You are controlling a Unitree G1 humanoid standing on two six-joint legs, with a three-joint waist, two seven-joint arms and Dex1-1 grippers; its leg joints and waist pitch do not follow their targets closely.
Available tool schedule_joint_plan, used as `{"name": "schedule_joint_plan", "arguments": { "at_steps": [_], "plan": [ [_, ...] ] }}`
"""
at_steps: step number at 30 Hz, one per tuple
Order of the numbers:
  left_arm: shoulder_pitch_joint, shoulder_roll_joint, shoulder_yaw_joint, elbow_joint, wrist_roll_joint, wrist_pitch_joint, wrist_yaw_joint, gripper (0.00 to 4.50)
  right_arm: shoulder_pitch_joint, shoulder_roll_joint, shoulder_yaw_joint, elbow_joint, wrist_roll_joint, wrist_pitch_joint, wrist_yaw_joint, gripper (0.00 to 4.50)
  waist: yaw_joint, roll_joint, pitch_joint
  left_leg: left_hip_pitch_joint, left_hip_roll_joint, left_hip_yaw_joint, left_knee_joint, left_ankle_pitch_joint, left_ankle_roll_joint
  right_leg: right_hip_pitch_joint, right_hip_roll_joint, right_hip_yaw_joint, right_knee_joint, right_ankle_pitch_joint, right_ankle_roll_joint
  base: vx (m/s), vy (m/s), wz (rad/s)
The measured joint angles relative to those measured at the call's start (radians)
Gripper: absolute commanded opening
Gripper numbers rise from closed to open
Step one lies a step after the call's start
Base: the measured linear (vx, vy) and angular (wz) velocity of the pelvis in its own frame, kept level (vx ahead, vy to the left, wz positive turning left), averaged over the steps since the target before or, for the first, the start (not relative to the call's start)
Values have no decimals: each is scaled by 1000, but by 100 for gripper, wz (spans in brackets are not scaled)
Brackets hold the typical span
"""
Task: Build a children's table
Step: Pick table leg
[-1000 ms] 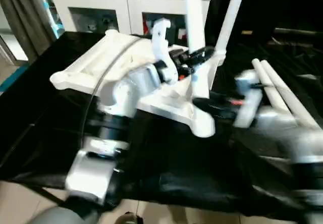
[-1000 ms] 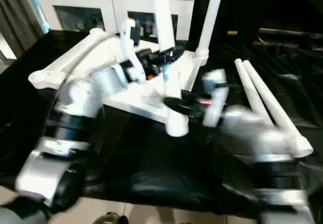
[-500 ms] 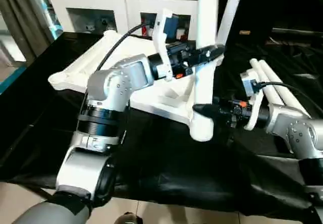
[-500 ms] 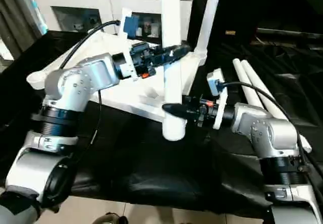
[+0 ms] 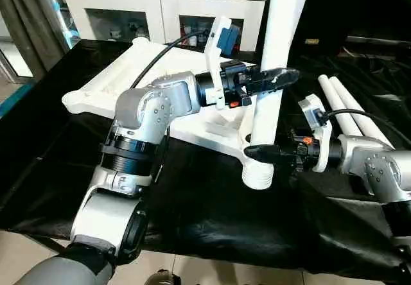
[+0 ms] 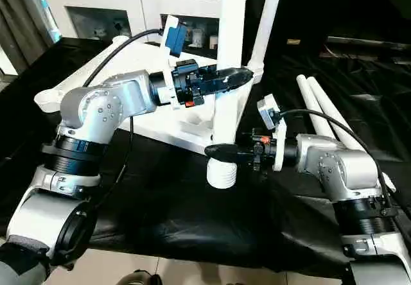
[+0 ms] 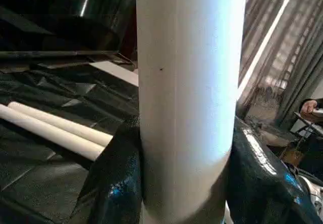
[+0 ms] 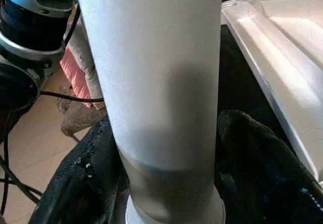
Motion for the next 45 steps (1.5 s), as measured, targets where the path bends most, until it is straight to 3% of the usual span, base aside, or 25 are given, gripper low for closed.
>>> {"name": "schedule_joint_plan", "arguments": {
  "at_steps": [8,13,15,19,43,45],
  "plan": [
    [0,2,-8,-13,0,5,-8,179,-1,0,14,10,-6,-1,14,304,0,0,0,0,0,0,1,0,0,0,0,0,1,0,0,0,0,0],
    [0,5,-12,-19,0,6,-14,179,-3,2,19,12,-6,-2,20,267,0,0,0,0,0,0,2,0,0,0,0,0,2,0,0,0,0,0],
    [0,7,-14,-19,0,6,-17,179,-3,3,21,12,-6,-5,22,230,0,0,0,0,0,0,2,0,0,0,0,0,2,0,0,0,0,0],
    [0,8,-13,-19,0,9,-18,179,-3,5,26,4,-7,-20,26,212,0,0,0,0,0,0,2,0,0,0,0,0,2,0,-1,0,0,0],
    [0,8,-13,-19,0,12,-15,179,2,11,26,5,-14,-40,29,202,0,0,0,0,0,0,3,0,0,1,0,0,3,1,-1,0,0,0],
    [0,2,-2,-17,0,21,-11,235,2,12,26,5,-13,-41,29,202,0,0,0,0,0,0,4,0,0,1,0,0,3,1,-1,0,0,0]
  ]
}}
